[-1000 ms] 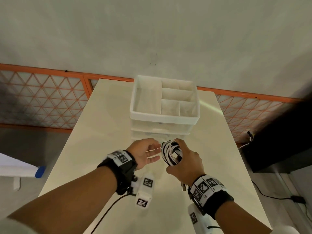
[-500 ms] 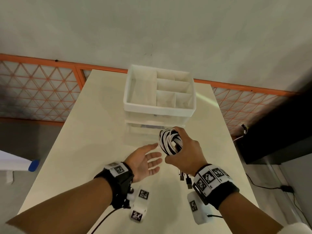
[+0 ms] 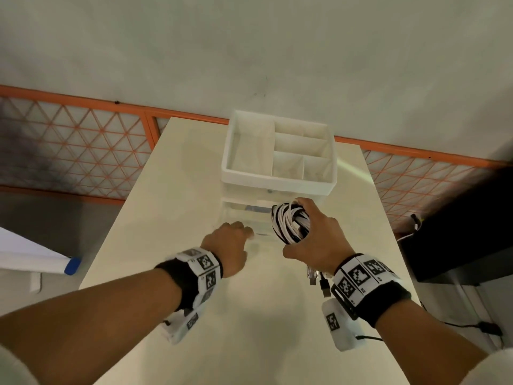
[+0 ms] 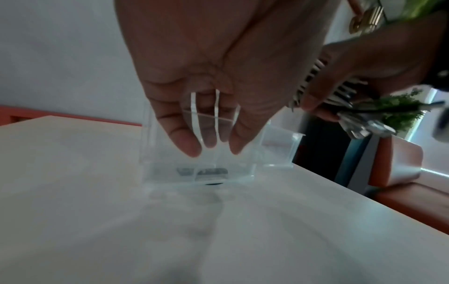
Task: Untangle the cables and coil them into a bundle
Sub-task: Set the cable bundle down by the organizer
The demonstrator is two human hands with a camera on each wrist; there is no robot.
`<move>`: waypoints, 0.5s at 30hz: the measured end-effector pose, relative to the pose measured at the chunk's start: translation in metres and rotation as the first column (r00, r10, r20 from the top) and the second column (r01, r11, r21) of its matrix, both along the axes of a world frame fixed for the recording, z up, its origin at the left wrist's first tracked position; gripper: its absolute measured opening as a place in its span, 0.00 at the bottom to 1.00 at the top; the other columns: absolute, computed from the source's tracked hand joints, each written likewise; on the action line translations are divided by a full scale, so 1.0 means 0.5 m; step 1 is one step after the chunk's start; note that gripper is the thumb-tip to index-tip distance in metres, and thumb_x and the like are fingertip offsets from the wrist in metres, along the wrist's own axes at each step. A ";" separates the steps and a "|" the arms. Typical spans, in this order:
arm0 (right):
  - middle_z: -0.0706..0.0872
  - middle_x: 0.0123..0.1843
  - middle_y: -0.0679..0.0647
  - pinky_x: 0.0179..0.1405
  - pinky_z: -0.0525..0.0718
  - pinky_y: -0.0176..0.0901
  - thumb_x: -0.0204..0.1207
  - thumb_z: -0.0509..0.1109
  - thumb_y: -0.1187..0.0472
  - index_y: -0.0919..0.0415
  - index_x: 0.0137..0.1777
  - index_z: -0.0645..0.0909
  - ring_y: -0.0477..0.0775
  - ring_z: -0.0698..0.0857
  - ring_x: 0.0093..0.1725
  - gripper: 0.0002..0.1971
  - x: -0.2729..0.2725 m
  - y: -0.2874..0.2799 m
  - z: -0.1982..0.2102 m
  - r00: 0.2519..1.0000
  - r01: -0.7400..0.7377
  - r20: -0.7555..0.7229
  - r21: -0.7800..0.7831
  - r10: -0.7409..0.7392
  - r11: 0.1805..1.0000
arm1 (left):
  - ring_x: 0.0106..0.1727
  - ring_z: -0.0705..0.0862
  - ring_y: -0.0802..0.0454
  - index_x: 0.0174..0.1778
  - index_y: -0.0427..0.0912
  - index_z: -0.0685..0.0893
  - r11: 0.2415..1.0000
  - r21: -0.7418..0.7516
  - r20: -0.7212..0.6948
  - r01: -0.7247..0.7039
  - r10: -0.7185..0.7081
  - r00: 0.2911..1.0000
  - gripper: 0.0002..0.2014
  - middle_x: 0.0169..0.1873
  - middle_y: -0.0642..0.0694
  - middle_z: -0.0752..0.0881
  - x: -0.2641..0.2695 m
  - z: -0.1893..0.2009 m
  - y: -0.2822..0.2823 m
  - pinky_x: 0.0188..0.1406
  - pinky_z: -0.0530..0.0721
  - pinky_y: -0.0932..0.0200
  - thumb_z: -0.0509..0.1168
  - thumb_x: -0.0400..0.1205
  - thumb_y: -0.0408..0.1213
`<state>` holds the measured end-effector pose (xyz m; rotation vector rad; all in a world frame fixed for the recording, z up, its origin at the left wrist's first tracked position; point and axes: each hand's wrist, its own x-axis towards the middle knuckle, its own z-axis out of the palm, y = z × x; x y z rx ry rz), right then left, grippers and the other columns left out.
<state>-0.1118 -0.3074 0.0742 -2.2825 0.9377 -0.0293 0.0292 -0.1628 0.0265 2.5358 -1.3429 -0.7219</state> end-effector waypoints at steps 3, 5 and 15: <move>0.87 0.51 0.49 0.50 0.92 0.54 0.53 0.81 0.54 0.35 0.71 0.64 0.57 0.88 0.48 0.45 0.013 -0.004 0.013 1.000 -0.018 0.006 -0.018 0.018 1.000 | 0.69 0.76 0.45 0.73 0.50 0.76 0.998 -0.070 0.003 0.005 -0.005 1.000 0.20 0.70 0.50 0.77 -0.033 -0.015 0.020 0.60 0.80 0.48 0.60 0.84 0.39; 0.86 0.48 0.47 0.50 0.92 0.55 0.54 0.81 0.55 0.35 0.70 0.64 0.57 0.88 0.47 0.44 0.023 -0.006 0.021 1.000 -0.022 0.015 -0.033 0.023 0.999 | 0.69 0.75 0.45 0.74 0.51 0.75 0.996 -0.072 0.003 0.047 -0.047 0.999 0.20 0.70 0.51 0.77 -0.055 -0.022 0.038 0.60 0.81 0.48 0.58 0.85 0.41; 0.86 0.47 0.50 0.45 0.90 0.52 0.53 0.81 0.53 0.36 0.73 0.63 0.59 0.87 0.44 0.47 0.083 -0.011 0.020 0.914 -0.339 -0.304 -0.204 0.270 0.918 | 0.56 0.86 0.44 0.62 0.47 0.86 0.981 -0.193 -0.090 0.007 -0.024 0.996 0.14 0.58 0.50 0.85 -0.014 -0.023 0.065 0.56 0.84 0.48 0.59 0.85 0.34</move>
